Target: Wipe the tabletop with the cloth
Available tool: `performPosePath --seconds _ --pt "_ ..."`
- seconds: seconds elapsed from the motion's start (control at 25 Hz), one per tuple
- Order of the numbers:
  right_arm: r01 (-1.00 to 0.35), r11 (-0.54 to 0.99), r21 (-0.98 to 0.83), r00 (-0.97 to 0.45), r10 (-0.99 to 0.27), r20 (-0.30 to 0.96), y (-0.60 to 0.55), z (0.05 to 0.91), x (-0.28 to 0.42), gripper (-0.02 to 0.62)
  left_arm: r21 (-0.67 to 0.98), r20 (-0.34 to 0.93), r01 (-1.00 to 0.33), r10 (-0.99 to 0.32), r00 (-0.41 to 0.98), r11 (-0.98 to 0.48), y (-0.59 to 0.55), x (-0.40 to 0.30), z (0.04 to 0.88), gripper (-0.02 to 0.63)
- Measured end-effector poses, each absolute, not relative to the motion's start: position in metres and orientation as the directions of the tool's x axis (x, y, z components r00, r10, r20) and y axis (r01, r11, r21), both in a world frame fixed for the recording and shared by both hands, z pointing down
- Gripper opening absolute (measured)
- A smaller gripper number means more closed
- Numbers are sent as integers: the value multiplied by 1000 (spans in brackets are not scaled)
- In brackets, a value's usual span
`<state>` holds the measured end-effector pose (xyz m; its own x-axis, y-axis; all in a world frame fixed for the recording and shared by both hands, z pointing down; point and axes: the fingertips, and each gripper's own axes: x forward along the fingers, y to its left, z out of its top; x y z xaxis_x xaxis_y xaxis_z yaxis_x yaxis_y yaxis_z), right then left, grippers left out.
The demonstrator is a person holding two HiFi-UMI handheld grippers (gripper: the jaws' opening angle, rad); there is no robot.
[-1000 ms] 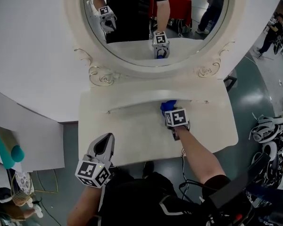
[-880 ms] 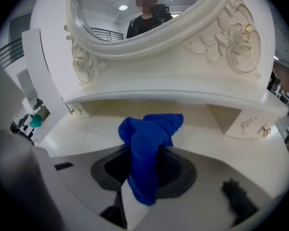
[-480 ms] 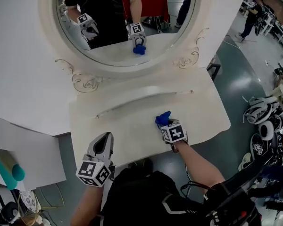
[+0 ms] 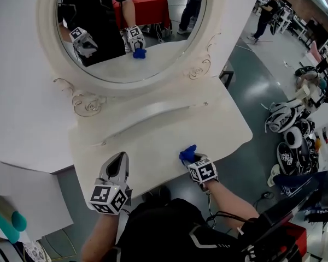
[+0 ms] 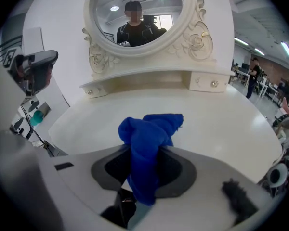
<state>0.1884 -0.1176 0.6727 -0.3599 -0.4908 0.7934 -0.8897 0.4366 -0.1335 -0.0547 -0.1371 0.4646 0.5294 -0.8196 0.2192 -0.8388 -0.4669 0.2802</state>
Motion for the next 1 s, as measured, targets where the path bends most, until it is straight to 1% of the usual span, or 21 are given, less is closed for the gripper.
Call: performPosePath --seconds 0.2,0.28,0.4,0.52,0.72,0.88,1.0 --pt "-903 402 -149 -340 -458 822 -99 676 193 135 305 196 -818 -809 555 -487 -150 -57 466 8" --pt "-914 376 -155 -330 -464 822 -102 673 196 135 302 188 -813 -805 563 -498 -153 -57 468 8" --pt "-930 337 -145 -316 -537 782 -131 657 199 135 283 190 -815 -804 564 -505 -153 -56 470 8" --pt "-928 355 -112 -314 -585 748 -178 641 201 135 292 196 -821 -810 553 -490 -154 -52 471 8" --pt "-914 389 -111 -338 -582 740 -260 642 194 135 280 226 -866 -848 480 -415 -165 -52 476 8" --pt "-899 420 -126 -354 -525 774 -305 662 192 135 283 242 -899 -883 403 -333 -172 -43 476 8" --pt "-888 442 -127 -367 -516 774 -327 671 189 135 267 254 -917 -897 362 -295 -171 -38 473 8"
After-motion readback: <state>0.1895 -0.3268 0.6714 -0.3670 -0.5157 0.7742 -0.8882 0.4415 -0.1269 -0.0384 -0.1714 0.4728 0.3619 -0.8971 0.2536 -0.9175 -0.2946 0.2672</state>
